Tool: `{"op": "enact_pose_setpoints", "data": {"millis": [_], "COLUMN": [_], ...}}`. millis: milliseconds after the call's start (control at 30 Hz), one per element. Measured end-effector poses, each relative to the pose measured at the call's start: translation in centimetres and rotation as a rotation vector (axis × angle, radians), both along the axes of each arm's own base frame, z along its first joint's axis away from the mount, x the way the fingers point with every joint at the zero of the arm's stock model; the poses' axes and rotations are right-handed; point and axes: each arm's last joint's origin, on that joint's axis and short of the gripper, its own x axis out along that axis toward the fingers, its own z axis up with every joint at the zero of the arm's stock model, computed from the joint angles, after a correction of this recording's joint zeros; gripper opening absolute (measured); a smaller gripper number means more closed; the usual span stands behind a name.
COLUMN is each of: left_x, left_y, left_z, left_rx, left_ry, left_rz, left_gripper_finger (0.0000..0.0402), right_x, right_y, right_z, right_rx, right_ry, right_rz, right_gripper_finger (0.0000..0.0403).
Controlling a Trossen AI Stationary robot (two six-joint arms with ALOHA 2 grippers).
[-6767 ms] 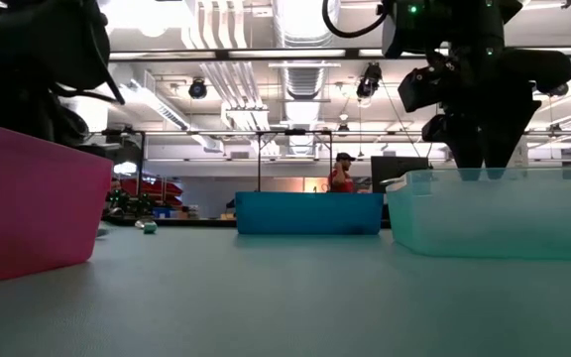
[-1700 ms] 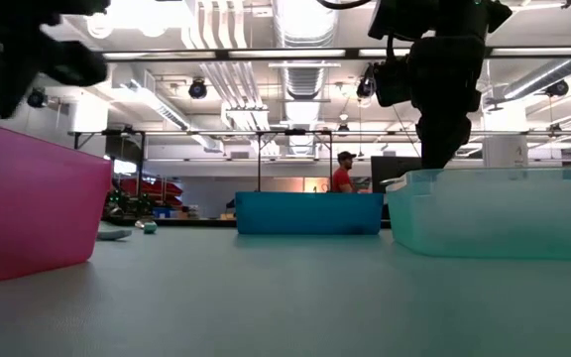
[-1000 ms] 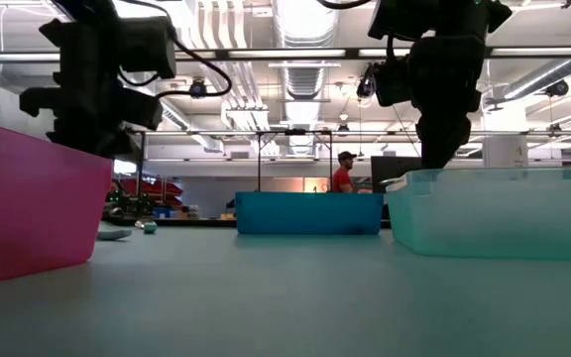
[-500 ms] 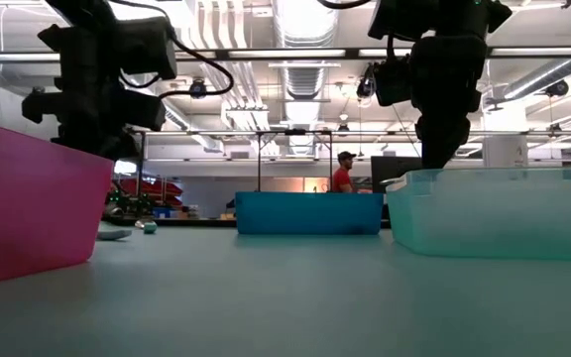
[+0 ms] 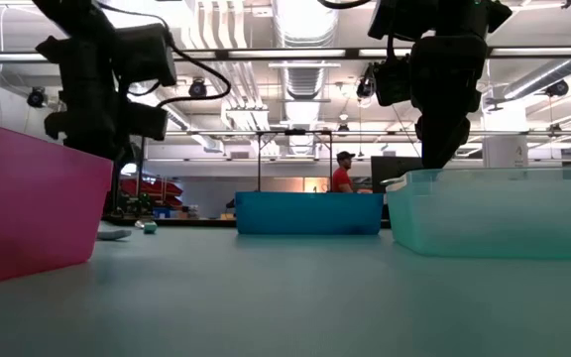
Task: Sort silverware by color (type)
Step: Put the blue spoon into the blue bin
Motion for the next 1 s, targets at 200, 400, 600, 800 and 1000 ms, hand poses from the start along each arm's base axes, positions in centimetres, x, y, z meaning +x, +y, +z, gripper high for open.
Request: {"op": "enact_pose_setpoints", "data": {"millis": [200,400,600,800,1000], "left_x": [-0.1,-0.1,0.1,0.5,1.1], "left_y": [0.1,0.1,0.1,0.1,0.1], "left_z": [-1.4,-2.0,-2.0,-3.4,-4.8], "left_rx": [0.035,0.001,0.018,0.017,0.006], "left_ry": [0.005,0.019,0.011,0.063,0.144], "left_rz": [0.029,0.053,-0.014,-0.034,-0.041], "left_gripper_finger": [0.0051,0.0092,0.0158,0.0167,0.0134], "right_x": [0.1,0.2,0.2,0.2,0.2], "right_y": [0.0,0.0,0.0,0.0,0.0], "right_z": [0.0,0.1,0.1,0.1,0.1], "right_rx": [0.000,0.000,0.000,0.000,0.000], "right_ry": [-0.008,-0.025,-0.024,-0.025,-0.024], "right_rz": [0.000,0.000,0.000,0.000,0.000], "right_gripper_finger": [0.0219,0.0219,0.0219,0.0219,0.0219]}}
